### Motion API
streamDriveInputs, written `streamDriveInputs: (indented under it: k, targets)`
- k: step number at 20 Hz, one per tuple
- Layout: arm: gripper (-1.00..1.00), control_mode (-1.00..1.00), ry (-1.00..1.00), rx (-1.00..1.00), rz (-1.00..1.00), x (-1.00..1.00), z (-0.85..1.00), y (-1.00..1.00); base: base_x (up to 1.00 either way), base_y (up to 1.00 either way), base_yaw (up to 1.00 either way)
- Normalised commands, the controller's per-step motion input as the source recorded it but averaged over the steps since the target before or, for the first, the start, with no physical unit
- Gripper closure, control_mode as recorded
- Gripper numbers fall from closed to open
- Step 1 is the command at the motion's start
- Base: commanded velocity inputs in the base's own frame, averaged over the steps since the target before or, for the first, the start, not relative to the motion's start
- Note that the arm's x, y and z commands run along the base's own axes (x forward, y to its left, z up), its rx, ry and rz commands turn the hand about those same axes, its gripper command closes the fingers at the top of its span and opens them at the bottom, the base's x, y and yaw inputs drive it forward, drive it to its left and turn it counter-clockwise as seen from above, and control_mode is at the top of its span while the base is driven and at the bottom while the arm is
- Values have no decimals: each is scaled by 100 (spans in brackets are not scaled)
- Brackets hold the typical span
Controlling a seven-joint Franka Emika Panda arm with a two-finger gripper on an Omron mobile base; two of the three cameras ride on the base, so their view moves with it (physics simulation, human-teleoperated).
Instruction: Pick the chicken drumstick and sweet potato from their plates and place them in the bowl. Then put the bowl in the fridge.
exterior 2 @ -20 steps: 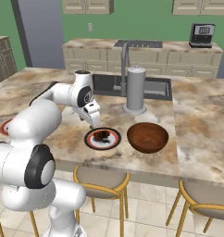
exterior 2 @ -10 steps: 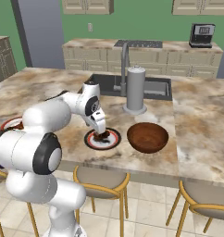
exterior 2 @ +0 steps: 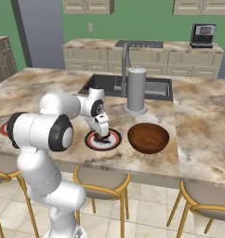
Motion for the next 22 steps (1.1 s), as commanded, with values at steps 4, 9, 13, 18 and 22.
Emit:
streamDriveInputs:
  k: [4, 9, 13, 18, 22]
  targets:
    - [-100, -100, 13, 0, -5, 40, -29, -1, 0, 0, 0]
    - [-100, -100, 10, 0, -4, 35, -26, -1, 0, 0, 0]
    - [-100, -100, 1, 0, -1, 16, -25, -1, 0, 0, 0]
    - [-100, -100, -3, 0, 0, 12, -26, 0, 0, 0, 0]
    - [-100, -100, -11, 0, 0, 12, -23, 0, 0, 0, 0]
